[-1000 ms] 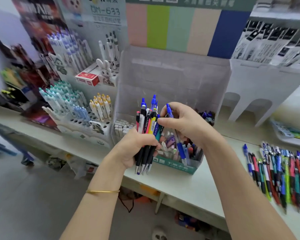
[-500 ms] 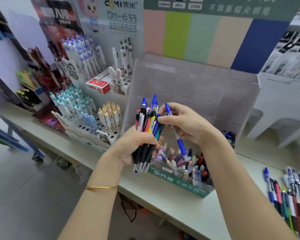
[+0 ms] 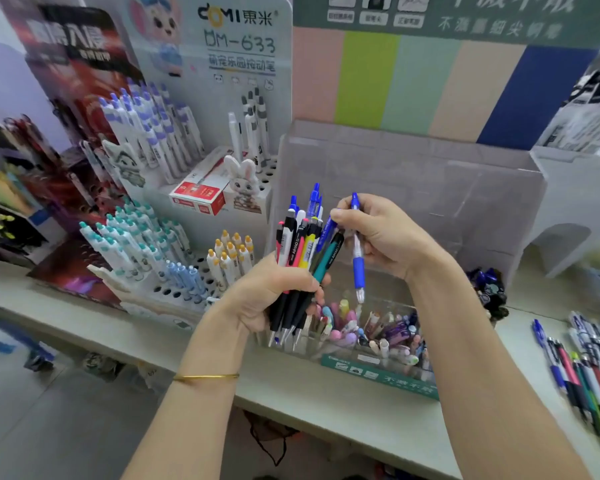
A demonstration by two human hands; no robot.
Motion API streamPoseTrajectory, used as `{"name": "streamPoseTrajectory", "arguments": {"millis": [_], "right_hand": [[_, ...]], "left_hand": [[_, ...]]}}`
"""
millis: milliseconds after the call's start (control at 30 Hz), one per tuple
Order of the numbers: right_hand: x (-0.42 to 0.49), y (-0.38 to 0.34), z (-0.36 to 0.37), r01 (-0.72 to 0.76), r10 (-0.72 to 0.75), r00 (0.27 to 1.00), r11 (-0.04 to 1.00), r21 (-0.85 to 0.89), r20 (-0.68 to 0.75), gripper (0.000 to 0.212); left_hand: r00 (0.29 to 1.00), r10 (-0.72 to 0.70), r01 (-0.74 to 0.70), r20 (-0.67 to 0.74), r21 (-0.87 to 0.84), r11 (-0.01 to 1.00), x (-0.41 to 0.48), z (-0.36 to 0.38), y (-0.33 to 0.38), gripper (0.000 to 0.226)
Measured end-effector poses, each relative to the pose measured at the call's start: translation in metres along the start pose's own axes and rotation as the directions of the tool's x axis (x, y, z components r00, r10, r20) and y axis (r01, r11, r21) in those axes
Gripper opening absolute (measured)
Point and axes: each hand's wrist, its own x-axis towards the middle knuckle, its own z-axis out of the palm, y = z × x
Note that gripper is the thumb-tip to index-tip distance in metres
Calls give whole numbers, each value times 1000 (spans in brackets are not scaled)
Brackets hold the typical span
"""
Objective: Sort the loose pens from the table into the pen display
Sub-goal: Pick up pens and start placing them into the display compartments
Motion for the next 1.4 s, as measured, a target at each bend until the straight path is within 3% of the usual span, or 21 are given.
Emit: {"name": "streamPoseTrajectory", "arguments": {"millis": [267, 433, 600, 667, 767, 833, 900, 967, 1033, 1133, 1200, 1333, 1400], "right_hand": [[-6, 6, 32, 85, -96, 983, 994, -75, -156, 14], [-3, 0, 29, 126, -142, 919, 990, -65, -367, 15], [5, -7, 27, 186, -223, 881, 974, -128, -416, 17], [9, -11, 25, 249, -258, 813, 964, -88, -522, 19], [18, -20, 15, 412, -383, 612, 901, -134, -692, 22], [25, -25, 16, 471, -527, 491, 830, -298, -694, 20], [34, -28, 28, 470, -648, 438, 756, -455, -624, 17], [43, -25, 40, 404, -727, 462, 682, -609, -508, 13], [54, -20, 46, 288, -720, 581, 618, -731, -379, 23], [65, -14, 51, 131, -586, 778, 506, -852, -228, 24], [69, -13, 53, 98, -485, 854, 504, -858, -187, 24], [66, -12, 50, 80, -356, 912, 641, -764, -203, 36], [55, -14, 46, 138, -476, 837, 663, -736, -272, 27]], "left_hand": [[995, -34, 28, 97, 65, 997, 2, -26, 9, 51], [991, -57, 38, 120, 157, 987, -1, -36, 6, 45], [995, -38, 24, 88, 163, 986, 1, -37, 0, 45], [998, -34, 26, 47, 154, 988, 1, -39, 0, 44], [999, -45, 49, -30, 129, 990, 0, -46, -2, 44], [997, -35, 44, -67, 134, 990, -1, -48, -3, 42], [996, -13, 26, -93, 150, 988, -1, -46, -4, 42], [994, 14, 4, -104, 174, 985, -1, -44, -4, 43], [992, 50, -26, -112, 210, 977, 0, -42, -7, 42], [987, 92, -54, -132, 271, 961, 1, -42, -11, 43], [985, 106, -64, -134, 283, 957, 2, -43, -14, 45], [989, 98, -67, -111, 257, 964, 2, -44, -14, 48], [991, 93, -68, -92, 241, 968, 3, -44, -13, 48]]}}
